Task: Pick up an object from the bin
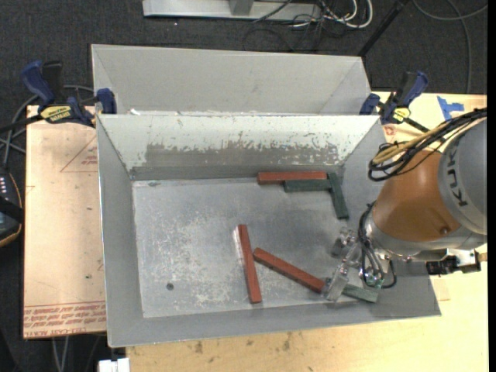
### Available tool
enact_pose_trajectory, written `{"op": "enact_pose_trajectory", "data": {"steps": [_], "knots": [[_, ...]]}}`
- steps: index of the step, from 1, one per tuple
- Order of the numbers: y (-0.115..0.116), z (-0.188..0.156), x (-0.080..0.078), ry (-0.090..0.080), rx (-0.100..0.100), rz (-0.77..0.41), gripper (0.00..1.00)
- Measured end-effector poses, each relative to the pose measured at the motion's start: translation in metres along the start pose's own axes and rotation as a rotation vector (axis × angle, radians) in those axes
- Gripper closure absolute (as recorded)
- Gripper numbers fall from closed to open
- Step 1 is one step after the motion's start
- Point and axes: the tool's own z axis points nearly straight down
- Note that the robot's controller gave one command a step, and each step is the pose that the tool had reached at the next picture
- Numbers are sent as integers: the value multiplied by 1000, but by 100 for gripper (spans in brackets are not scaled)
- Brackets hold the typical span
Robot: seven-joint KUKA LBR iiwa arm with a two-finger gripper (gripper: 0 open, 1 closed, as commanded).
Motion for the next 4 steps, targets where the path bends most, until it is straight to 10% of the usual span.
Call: {"op": "enact_pose_trajectory", "data": {"steps": [1,2,3,4], "knots": [[36,-2,26,3,0,3,0],[-11,0,-24,0,0,43,0],[24,1,17,2,1,389,0],[125,-56,32,0,-5,368,0]]}}
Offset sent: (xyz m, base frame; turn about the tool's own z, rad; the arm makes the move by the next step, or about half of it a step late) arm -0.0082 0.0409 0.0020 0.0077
